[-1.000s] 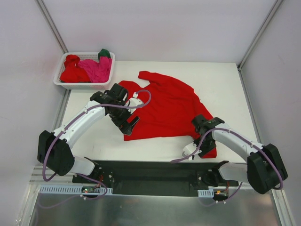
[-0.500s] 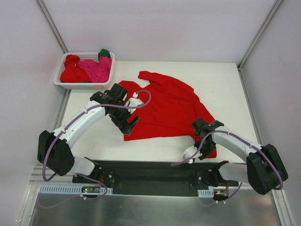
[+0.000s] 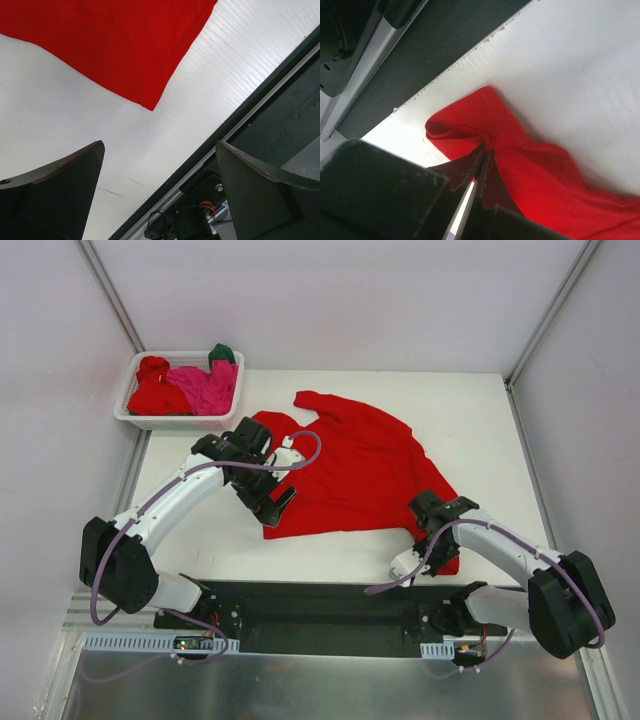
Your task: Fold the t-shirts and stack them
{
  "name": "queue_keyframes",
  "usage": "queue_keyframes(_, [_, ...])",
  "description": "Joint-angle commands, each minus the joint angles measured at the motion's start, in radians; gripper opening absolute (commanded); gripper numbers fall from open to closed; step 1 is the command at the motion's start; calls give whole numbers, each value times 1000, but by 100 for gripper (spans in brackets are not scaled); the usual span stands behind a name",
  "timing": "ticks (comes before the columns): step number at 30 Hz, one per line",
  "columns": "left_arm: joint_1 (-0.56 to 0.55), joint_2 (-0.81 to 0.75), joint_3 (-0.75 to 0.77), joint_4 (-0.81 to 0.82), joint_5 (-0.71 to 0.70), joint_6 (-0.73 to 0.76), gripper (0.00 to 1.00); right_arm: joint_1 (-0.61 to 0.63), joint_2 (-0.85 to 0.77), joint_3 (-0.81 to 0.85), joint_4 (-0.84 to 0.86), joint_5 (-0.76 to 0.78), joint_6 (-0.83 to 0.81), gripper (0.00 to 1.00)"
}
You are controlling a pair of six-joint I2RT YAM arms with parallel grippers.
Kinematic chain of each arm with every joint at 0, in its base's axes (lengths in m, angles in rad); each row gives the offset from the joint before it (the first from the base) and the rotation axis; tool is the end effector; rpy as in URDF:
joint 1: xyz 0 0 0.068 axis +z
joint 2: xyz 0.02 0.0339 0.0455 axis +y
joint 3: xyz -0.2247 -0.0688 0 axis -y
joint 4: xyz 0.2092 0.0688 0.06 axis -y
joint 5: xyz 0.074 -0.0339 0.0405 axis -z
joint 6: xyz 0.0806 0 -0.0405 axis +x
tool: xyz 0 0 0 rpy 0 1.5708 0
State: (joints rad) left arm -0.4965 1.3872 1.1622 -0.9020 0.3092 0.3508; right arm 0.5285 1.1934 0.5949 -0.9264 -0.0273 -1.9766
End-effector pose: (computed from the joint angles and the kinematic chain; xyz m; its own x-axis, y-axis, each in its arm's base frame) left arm 0.2178 -0.1459 0.2101 -0.5503 0.6704 -0.4977 0.8069 0.5803 -0.1105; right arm 0.1292 0.0780 0.0997 0.8046 -0.5937 -0.0069 -0.5932 -0.8033 -0.0529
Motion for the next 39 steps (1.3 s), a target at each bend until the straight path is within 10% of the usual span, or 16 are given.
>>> queue_keyframes(1, [1, -24, 4, -8, 7, 8, 95, 7, -40, 48, -92, -17, -708, 1])
queue_keyframes(24, [1, -28, 7, -8, 10, 5, 95, 5, -157, 13, -174, 15, -663, 20])
queue_keyframes(27, [-1, -31, 5, -8, 10, 7, 95, 7, -153, 5, -157, 21, -671, 5])
queue_keyframes(39, [1, -27, -4, -8, 10, 8, 95, 5, -181, 14, -193, 79, -643, 4])
